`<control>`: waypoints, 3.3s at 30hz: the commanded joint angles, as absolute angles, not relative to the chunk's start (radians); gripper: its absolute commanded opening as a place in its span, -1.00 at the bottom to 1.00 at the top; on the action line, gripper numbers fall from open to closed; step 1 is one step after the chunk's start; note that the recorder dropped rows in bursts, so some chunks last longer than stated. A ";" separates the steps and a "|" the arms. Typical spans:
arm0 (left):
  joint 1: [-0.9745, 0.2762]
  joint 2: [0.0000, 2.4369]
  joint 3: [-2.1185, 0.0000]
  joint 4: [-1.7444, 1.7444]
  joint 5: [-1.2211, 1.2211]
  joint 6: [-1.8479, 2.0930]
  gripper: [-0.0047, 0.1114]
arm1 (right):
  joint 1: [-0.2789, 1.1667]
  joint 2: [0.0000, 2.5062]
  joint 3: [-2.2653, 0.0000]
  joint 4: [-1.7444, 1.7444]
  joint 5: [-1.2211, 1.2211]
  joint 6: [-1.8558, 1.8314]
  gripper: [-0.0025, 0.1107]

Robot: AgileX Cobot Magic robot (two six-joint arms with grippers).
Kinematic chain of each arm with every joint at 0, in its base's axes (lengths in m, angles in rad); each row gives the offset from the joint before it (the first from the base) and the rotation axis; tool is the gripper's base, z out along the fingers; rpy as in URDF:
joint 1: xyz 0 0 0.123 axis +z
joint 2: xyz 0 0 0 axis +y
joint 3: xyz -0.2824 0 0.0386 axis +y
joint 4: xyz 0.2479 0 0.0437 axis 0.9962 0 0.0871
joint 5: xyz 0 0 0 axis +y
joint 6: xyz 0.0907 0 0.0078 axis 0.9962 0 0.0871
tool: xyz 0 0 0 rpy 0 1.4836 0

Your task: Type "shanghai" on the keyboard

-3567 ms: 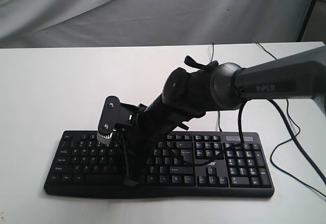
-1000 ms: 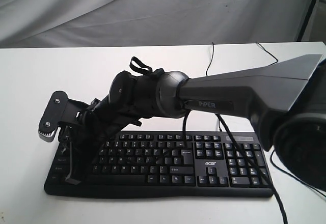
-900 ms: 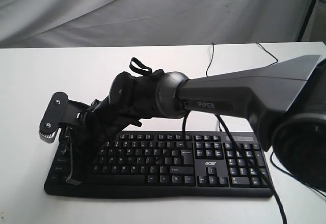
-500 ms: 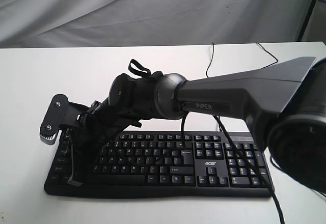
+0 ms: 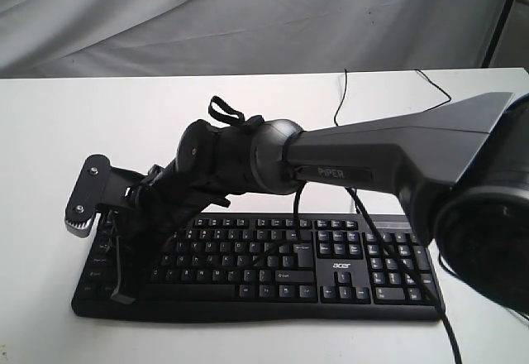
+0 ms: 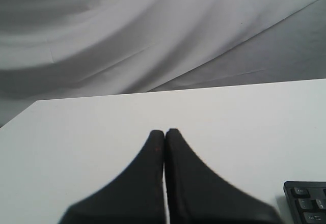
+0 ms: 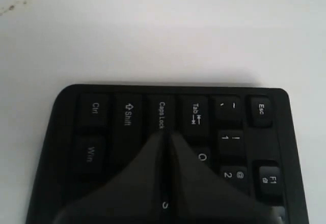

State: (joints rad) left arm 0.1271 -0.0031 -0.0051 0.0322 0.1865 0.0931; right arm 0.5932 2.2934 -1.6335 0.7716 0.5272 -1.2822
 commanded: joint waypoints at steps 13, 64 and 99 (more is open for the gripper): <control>0.123 0.000 0.000 0.032 0.180 0.090 -0.91 | 0.596 2.314 -1.641 0.768 0.534 -1.300 -0.96; 0.123 0.000 0.000 0.032 0.180 0.090 -0.91 | 0.394 1.987 -1.183 0.850 0.549 -1.536 -0.96; 0.123 0.000 0.000 0.032 0.180 0.090 -0.91 | 0.380 1.997 -1.188 0.942 0.492 -1.629 -0.96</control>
State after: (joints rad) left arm 0.1271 -0.0031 -0.0051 0.0322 0.1865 0.0931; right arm 0.3885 1.9982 -1.1814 0.9372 0.4982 -1.6230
